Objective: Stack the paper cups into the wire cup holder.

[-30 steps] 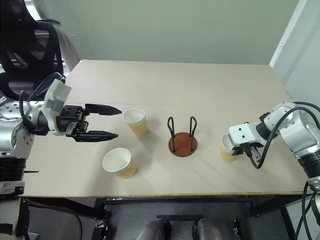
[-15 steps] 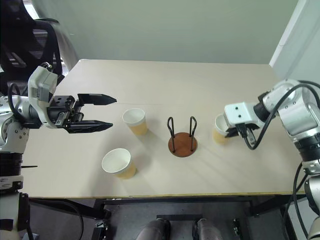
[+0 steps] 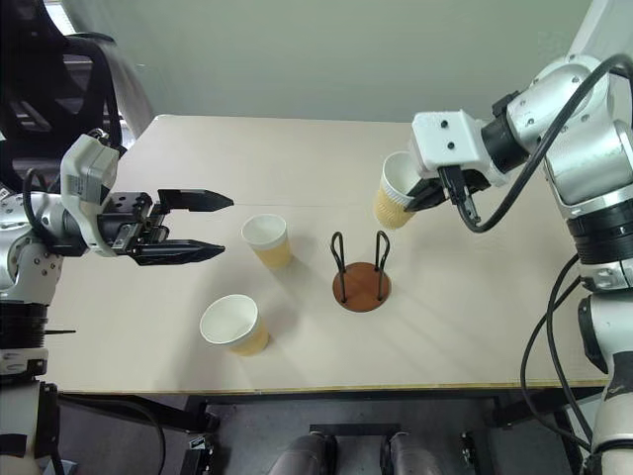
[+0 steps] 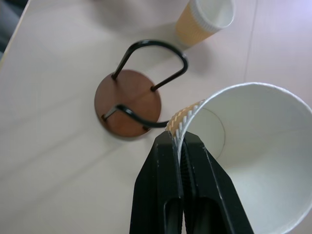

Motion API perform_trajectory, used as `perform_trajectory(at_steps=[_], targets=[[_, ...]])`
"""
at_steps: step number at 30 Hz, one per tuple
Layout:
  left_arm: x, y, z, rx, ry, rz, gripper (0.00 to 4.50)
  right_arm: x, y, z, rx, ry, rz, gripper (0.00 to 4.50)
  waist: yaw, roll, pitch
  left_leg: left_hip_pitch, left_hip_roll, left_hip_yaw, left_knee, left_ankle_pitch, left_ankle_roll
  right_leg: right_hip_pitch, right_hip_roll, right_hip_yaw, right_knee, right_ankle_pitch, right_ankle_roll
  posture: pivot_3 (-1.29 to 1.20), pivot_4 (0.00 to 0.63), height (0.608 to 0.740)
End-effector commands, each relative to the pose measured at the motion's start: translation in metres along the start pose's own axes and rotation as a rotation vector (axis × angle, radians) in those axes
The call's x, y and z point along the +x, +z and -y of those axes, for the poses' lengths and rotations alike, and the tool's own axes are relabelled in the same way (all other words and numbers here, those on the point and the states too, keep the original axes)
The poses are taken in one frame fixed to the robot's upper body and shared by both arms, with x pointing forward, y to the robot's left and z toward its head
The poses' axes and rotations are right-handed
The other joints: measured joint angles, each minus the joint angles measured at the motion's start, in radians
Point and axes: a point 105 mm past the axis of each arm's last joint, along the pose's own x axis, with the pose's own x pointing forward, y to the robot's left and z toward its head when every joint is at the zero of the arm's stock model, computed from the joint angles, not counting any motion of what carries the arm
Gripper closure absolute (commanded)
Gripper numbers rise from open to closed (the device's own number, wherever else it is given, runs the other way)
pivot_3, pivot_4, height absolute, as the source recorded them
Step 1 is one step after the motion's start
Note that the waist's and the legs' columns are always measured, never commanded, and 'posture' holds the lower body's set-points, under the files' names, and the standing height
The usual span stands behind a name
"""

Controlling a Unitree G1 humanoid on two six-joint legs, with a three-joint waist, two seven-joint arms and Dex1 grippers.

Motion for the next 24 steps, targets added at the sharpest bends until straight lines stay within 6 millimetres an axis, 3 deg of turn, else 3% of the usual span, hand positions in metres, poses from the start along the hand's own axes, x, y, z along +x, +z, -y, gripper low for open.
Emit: perform_trajectory(at_steps=[1,6,13,24], targets=[[-0.003,0.007,0.004,0.029,-0.031,0.010,0.00,-0.015,0.022,0.009,-0.043,-0.043,0.055,4.47,0.000,0.000,0.000,0.000,0.000,0.000,0.000,0.000,0.000,0.000,0.000,0.000,0.000,0.000,0.000,0.00,0.150,0.740],[-0.005,0.007,0.003,0.029,-0.023,0.011,0.00,-0.011,0.037,0.005,-0.056,-0.016,0.111,4.47,-0.001,0.000,0.000,0.000,0.000,0.000,0.000,0.000,-0.001,-0.001,0.000,0.000,0.001,-0.002,-0.004,0.00,0.150,0.740],[-0.003,0.006,0.004,0.029,-0.027,0.016,0.00,0.006,0.039,-0.012,-0.032,0.068,0.147,4.47,0.000,0.000,0.000,0.000,0.000,0.000,0.000,0.000,-0.001,-0.001,0.000,0.000,0.002,-0.003,-0.004,0.00,0.150,0.740],[-0.004,0.007,0.009,0.034,-0.031,0.009,0.00,0.023,0.040,-0.010,-0.053,0.074,0.167,4.47,-0.003,0.000,0.000,0.001,0.000,0.000,0.002,0.001,-0.002,-0.002,0.000,0.000,0.009,-0.005,-0.008,0.00,0.150,0.740]])
